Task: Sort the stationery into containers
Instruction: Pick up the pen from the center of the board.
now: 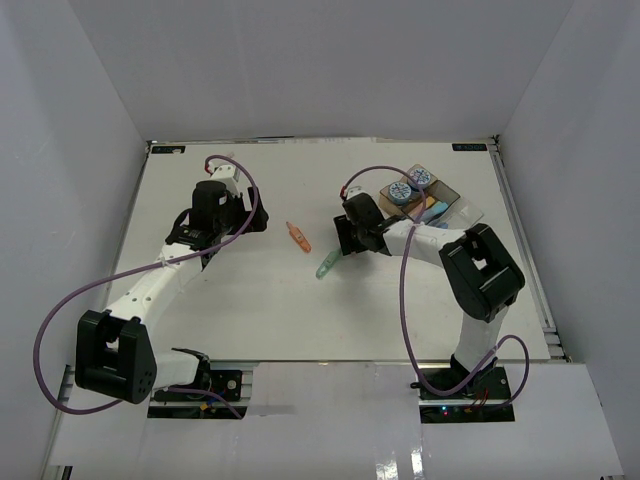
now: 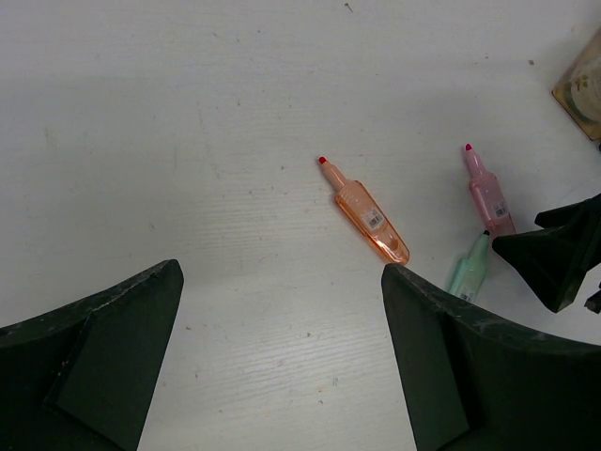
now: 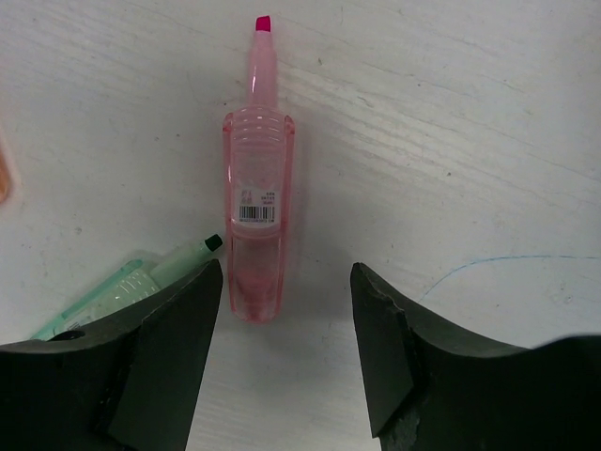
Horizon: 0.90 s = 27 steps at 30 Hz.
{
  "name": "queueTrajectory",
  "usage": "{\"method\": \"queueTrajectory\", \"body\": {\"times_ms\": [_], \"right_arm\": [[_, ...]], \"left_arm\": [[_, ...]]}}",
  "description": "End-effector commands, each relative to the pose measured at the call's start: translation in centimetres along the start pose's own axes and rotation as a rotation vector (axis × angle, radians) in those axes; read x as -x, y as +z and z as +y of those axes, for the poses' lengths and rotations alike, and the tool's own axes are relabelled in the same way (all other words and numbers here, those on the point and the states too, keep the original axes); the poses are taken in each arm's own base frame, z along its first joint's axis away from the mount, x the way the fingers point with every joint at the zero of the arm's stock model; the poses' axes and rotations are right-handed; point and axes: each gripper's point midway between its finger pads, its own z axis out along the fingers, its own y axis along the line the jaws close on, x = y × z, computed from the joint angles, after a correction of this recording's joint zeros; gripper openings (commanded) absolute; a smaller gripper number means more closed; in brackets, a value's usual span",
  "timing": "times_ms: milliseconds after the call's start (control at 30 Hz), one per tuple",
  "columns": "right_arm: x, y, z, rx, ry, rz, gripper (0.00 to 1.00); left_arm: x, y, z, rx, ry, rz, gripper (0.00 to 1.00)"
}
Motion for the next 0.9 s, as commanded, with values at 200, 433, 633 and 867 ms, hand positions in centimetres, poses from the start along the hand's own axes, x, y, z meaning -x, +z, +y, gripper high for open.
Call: {"method": "queueTrajectory", "body": {"times_ms": [200, 433, 633, 867], "right_arm": [[0.6, 0.7, 0.2, 0.004, -0.008, -0.033, 0.57], [-0.1, 0.6, 0.2, 0.026, -0.052, -0.027, 0.48], [-1.2, 0.6, 0.4, 0.048, -0.083, -0.005, 0.43], [-0.5, -0.8, 0.1, 0.056, -0.118, -0.046, 0.24]], "left_arm": [[2.0, -0.4, -0.4, -0.013, -0.003, -0.040, 0.98], [1.8, -0.3, -0.4, -0.011, -0.001, -0.036, 0.98], [1.8, -0.3, -0.4, -0.014, -0.001, -0.035, 0.98], [1.8, -0.3, -0.5, -0.017, -0.001, -0.034, 0.98]]}}
